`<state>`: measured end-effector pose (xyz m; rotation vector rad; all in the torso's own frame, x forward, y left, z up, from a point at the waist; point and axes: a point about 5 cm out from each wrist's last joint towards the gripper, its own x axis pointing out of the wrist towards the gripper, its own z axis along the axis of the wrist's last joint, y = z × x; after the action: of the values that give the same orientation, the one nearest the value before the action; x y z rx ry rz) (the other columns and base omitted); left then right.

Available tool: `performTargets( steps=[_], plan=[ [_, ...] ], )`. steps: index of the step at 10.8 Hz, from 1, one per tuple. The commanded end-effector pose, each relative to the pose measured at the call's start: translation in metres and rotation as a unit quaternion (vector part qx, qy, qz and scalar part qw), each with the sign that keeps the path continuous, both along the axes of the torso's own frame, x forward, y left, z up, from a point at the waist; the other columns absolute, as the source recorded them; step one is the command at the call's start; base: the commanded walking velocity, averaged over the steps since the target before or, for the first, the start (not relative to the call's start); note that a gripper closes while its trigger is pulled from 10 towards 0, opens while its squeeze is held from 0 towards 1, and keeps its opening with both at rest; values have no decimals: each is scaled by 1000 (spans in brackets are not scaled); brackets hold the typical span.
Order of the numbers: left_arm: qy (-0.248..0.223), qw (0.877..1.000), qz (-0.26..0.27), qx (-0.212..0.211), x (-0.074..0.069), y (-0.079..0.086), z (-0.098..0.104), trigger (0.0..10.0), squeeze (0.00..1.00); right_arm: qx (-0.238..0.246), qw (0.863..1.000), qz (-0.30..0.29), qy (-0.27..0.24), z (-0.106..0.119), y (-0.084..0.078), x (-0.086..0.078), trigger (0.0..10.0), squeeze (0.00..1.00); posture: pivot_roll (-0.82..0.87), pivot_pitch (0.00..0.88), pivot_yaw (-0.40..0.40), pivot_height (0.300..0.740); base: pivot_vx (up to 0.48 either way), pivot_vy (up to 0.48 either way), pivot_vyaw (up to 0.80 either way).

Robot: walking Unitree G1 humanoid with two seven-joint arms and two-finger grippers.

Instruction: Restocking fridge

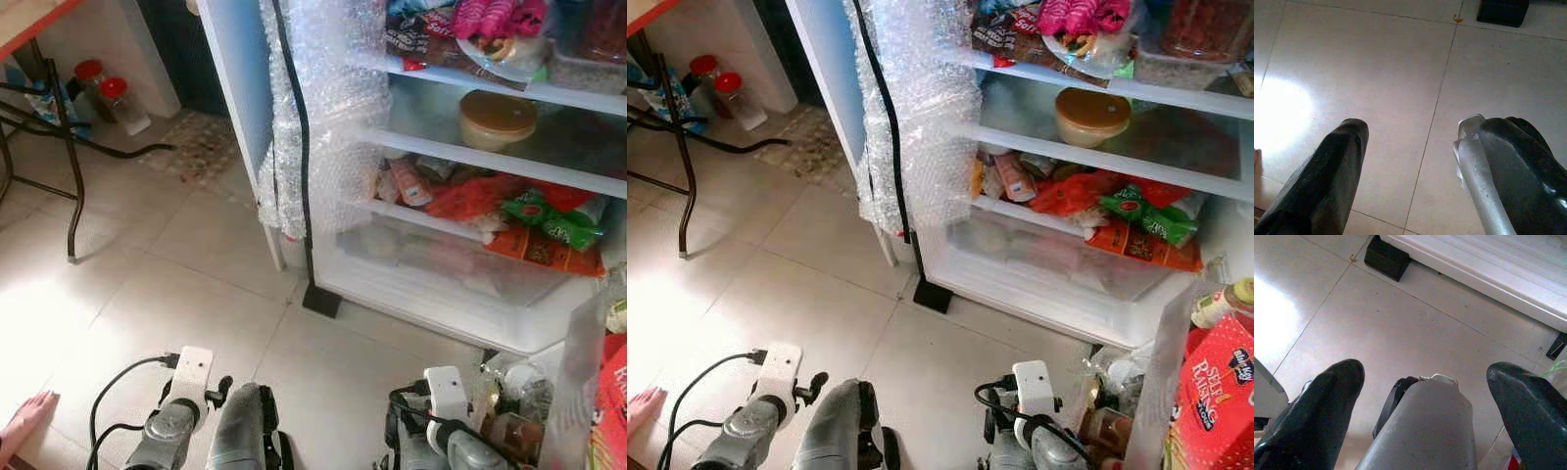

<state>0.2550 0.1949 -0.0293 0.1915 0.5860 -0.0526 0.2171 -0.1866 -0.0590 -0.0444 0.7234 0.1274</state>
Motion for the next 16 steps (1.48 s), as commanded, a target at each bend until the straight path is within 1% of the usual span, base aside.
performTargets(
  steps=[1,2,3,5,6,10,12,13,14,16],
  plan=[
    [15,1000,7,6,-7,4,-7,10000,0,10,996,-7,83,-24,3,-38,10000,0,-60,229,80,640,0,0,0],
    [14,1000,8,12,-8,4,-7,10000,0,13,996,-5,85,-24,3,-38,10000,0,-63,229,82,660,0,0,0],
    [12,1000,14,9,-7,6,-7,10000,0,15,996,-7,85,-24,3,-38,10000,0,-60,230,84,680,0,0,0],
    [13,1000,10,10,-7,5,-7,10000,0,18,996,-7,86,-24,4,-39,10000,0,-61,228,85,725,0,0,0],
    [12,1000,14,11,-7,5,-7,10000,0,22,996,-5,87,-24,5,-39,10000,0,-62,227,85,740,0,0,0],
    [15,1000,21,14,-9,6,-9,10000,0,27,995,-1,93,-25,6,-40,10000,0,-65,217,87,740,0,0,0],
    [25,998,55,-10,-14,9,-13,10000,0,27,996,-11,90,-26,6,-41,10000,0,-66,193,94,740,0,0,0],
    [32,997,70,-25,-17,10,-15,10000,0,34,995,-25,88,-26,7,-42,10000,0,-71,161,103,740,0,0,0],
    [36,997,67,-27,-17,10,-15,10000,0,36,995,-37,88,-27,8,-43,10000,0,-76,126,110,740,0,0,0],
    [32,997,68,-20,-8,11,-10,10000,0,35,995,-37,80,-24,9,-37,10000,0,-80,83,112,740,0,0,0]
  ],
)
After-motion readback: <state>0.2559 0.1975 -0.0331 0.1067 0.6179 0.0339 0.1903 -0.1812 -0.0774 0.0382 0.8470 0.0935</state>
